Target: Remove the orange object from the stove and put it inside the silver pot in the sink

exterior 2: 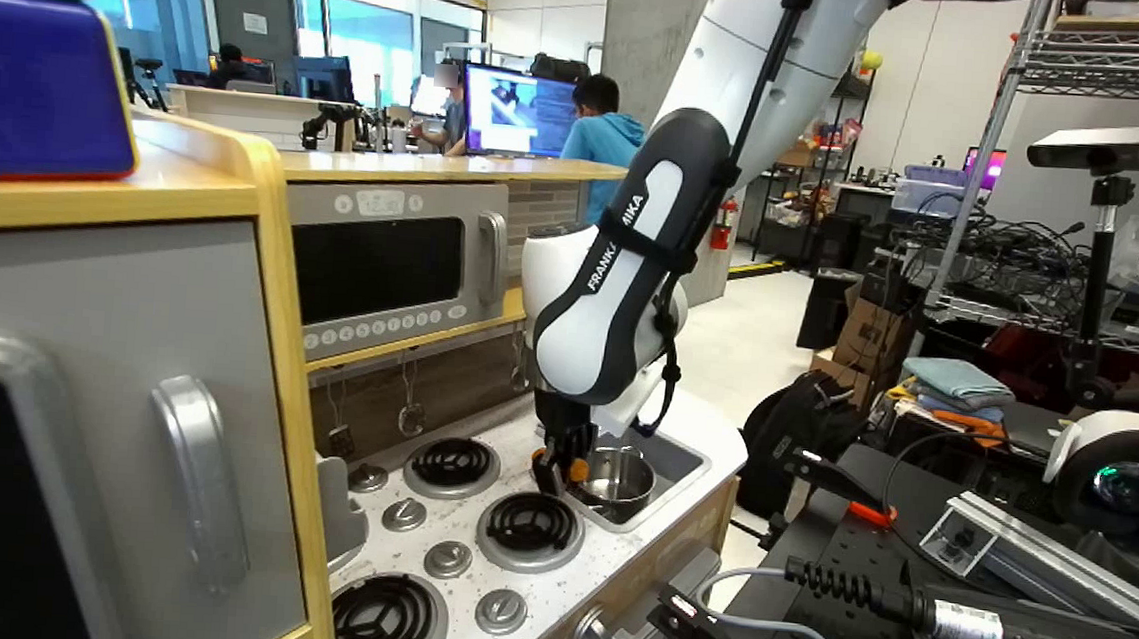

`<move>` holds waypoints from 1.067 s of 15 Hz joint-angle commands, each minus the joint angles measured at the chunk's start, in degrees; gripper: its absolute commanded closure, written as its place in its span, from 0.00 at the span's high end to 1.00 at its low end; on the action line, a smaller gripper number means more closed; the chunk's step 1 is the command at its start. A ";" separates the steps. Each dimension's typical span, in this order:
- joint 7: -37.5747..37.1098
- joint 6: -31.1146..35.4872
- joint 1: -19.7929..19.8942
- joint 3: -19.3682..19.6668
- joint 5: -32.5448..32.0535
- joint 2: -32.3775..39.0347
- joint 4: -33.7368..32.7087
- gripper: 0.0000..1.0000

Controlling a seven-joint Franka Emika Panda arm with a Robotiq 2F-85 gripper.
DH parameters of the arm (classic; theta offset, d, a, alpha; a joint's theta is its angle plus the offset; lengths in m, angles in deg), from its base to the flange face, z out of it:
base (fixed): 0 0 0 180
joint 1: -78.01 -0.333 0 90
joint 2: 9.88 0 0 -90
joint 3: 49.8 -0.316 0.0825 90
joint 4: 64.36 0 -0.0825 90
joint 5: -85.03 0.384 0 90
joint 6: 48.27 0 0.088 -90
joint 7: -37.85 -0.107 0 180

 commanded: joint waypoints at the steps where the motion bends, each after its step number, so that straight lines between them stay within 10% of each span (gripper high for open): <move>1: -2.72 -7.27 0.74 1.27 2.15 -0.34 -3.28 0.03; 6: -10.58 -16.85 1.43 4.85 3.28 3.65 -10.63 0.03; 16: -20.75 -15.45 5.98 5.04 10.97 17.73 -27.82 0.03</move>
